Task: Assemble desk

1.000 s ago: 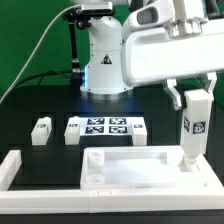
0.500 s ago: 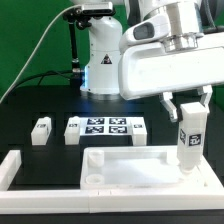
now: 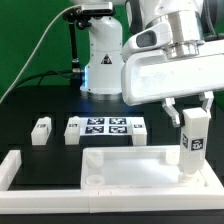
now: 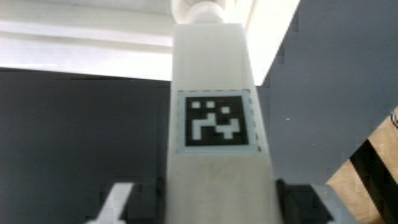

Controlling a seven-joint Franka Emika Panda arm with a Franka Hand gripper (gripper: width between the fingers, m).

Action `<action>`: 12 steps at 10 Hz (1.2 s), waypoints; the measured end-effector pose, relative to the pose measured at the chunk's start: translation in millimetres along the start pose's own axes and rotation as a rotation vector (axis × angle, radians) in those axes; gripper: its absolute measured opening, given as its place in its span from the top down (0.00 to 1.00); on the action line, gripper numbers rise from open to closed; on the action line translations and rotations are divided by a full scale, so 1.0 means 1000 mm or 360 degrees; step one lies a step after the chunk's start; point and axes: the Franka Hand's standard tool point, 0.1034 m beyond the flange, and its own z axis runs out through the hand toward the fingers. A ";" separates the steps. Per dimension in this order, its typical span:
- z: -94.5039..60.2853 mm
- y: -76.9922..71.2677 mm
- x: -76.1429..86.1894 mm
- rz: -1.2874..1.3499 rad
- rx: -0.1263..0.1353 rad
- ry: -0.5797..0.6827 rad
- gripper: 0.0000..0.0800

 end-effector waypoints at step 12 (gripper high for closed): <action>0.010 -0.001 -0.019 -0.0004 -0.0002 0.0002 0.64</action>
Offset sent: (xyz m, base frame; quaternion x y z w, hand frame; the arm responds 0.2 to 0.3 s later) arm -0.0142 -0.0056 0.0005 -0.0012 -0.0077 0.0005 1.0000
